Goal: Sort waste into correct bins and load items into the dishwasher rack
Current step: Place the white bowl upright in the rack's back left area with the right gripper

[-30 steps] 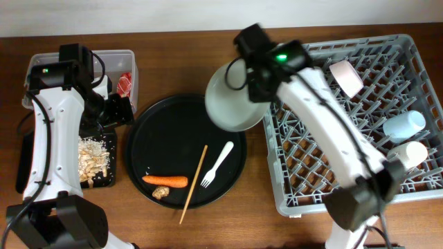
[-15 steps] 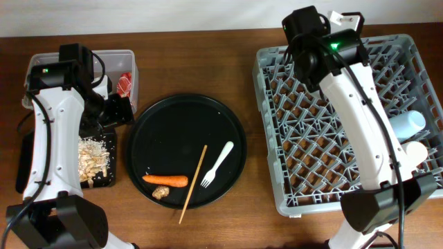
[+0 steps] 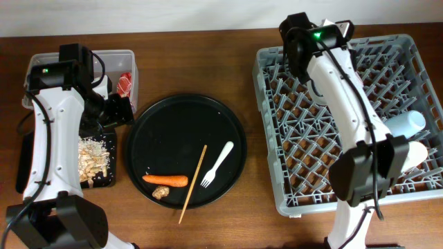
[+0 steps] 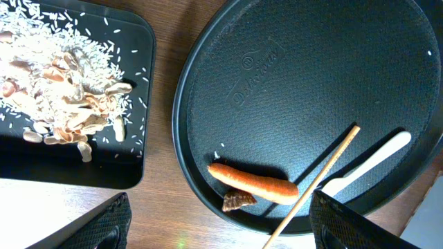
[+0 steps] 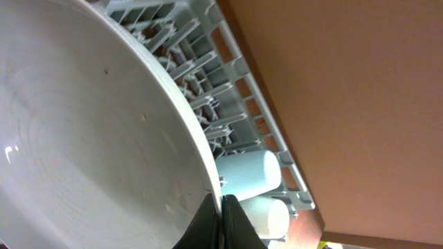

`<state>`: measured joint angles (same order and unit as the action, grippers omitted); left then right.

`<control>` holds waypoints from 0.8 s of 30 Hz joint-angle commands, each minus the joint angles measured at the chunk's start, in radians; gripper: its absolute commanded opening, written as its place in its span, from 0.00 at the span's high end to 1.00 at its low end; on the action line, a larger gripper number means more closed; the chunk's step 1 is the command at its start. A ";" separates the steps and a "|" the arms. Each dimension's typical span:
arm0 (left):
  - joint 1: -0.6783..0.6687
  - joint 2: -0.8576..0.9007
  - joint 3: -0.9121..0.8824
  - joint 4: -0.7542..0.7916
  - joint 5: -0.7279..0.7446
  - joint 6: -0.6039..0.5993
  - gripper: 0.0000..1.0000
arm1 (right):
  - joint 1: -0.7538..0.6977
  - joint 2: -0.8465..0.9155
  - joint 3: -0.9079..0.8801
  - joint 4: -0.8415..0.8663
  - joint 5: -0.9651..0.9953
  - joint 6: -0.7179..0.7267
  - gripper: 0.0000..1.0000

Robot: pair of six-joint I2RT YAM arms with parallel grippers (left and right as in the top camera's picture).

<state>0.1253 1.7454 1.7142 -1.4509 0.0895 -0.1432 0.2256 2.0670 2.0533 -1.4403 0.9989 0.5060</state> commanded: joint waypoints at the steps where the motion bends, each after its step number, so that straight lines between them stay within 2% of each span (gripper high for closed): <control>1: 0.002 -0.013 0.007 0.004 0.003 -0.002 0.18 | 0.000 0.046 0.009 -0.005 -0.051 0.027 0.96; 8: 0.002 -0.013 0.007 0.010 0.003 -0.002 0.18 | 0.051 0.051 0.010 0.004 -0.132 0.027 0.96; 15: 0.002 -0.013 0.007 0.010 0.003 -0.002 0.18 | 0.169 0.051 0.010 0.007 -0.223 0.027 0.92; 17: 0.002 -0.013 0.007 0.010 0.003 -0.002 0.18 | 0.217 0.051 0.010 0.002 -0.236 0.026 0.89; 20: 0.002 -0.013 0.007 0.010 0.003 -0.002 0.18 | 0.263 0.050 0.010 -0.020 -0.235 0.026 0.67; 22: 0.002 -0.013 0.007 0.010 0.003 -0.002 0.18 | 0.284 0.047 0.010 -0.040 -0.232 0.026 0.61; 24: 0.002 -0.013 0.007 0.010 0.003 -0.002 0.18 | 0.292 0.032 0.010 -0.065 -0.235 0.027 0.60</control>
<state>0.1253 1.7454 1.7142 -1.4433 0.0895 -0.1432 0.5106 2.1189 2.0529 -1.4815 0.7761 0.5201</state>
